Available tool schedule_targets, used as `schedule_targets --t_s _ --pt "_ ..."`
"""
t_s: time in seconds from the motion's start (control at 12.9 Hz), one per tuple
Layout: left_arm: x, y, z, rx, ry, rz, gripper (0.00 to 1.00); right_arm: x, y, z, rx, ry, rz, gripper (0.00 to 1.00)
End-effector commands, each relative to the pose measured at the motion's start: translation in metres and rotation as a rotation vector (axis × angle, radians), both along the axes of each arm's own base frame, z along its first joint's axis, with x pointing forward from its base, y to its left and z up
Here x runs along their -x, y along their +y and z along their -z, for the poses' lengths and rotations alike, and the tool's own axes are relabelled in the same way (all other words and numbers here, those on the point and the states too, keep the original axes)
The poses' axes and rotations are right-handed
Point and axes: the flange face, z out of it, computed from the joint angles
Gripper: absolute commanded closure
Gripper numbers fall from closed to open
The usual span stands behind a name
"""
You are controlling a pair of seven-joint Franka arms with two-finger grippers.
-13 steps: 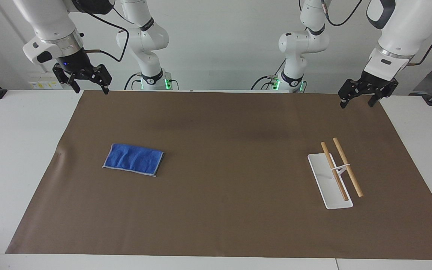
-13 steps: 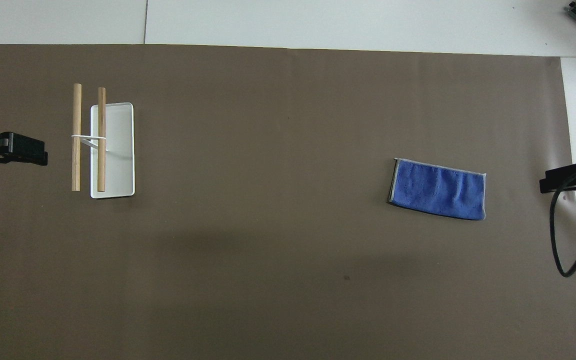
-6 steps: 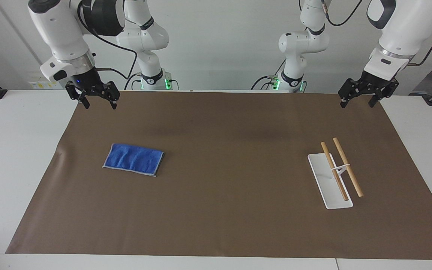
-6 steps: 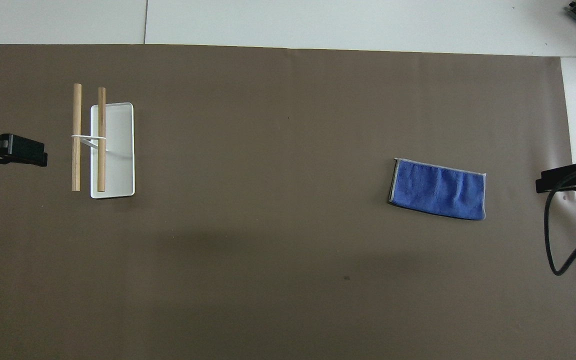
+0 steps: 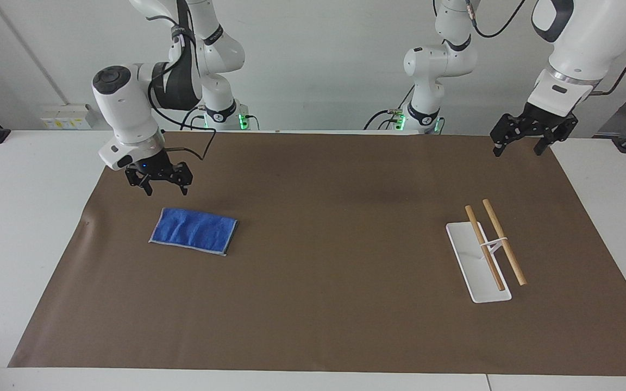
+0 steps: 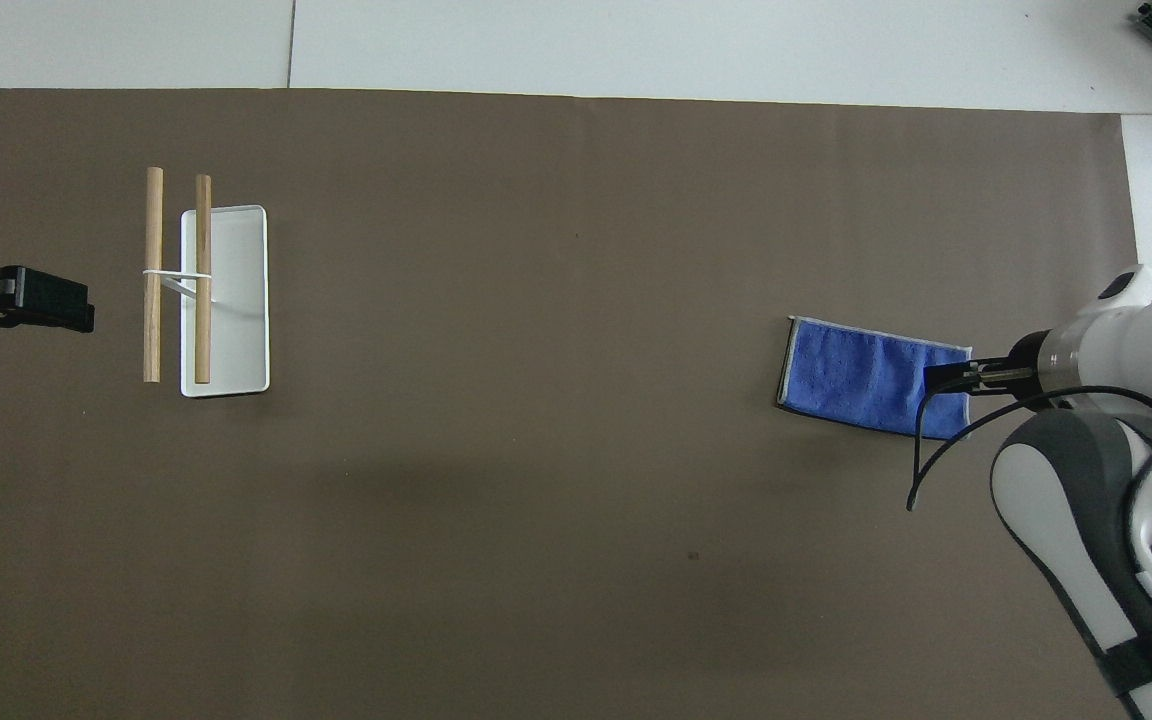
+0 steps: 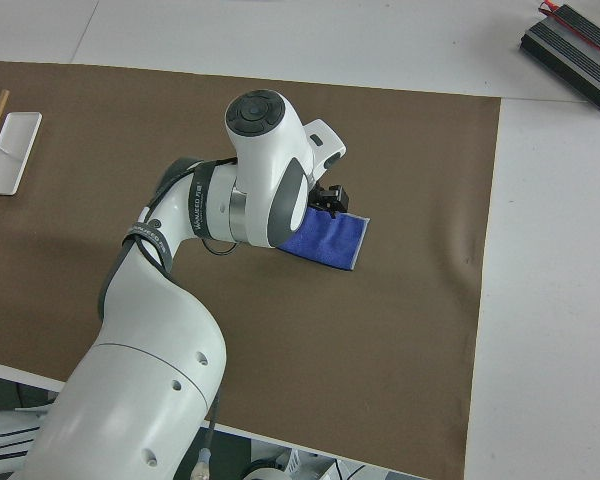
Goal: Right arm passes towel to left arm to hang
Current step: 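Reach the right gripper to the blue towel's edge and grasp it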
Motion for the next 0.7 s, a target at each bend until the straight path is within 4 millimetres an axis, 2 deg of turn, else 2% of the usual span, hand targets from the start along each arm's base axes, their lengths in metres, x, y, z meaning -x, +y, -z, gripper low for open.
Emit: schedule_targets --t_s 0.0,0.08,0.23,0.46,0.62 --pt "0.004 0.0 -0.004 0.007 -0.014 -0.009 0.0 -0.005 -0.003 0.057 -0.025 -0.004 0.002 0.0" --pt "0.004 0.0 -0.004 0.007 -0.015 -0.011 0.0 -0.009 0.0 0.077 -0.029 -0.005 0.007 0.0" --pt "0.004 0.0 -0.004 0.007 -0.015 -0.012 0.0 -0.008 0.002 0.097 -0.022 -0.012 -0.02 0.0" --pt "0.004 0.0 -0.004 0.007 -0.014 -0.012 0.0 -0.009 -0.003 0.109 -0.014 -0.021 -0.05 0.0" --pt "0.004 0.0 -0.004 0.007 -0.012 -0.006 0.0 -0.009 -0.002 0.114 -0.053 -0.017 -0.008 0.0"
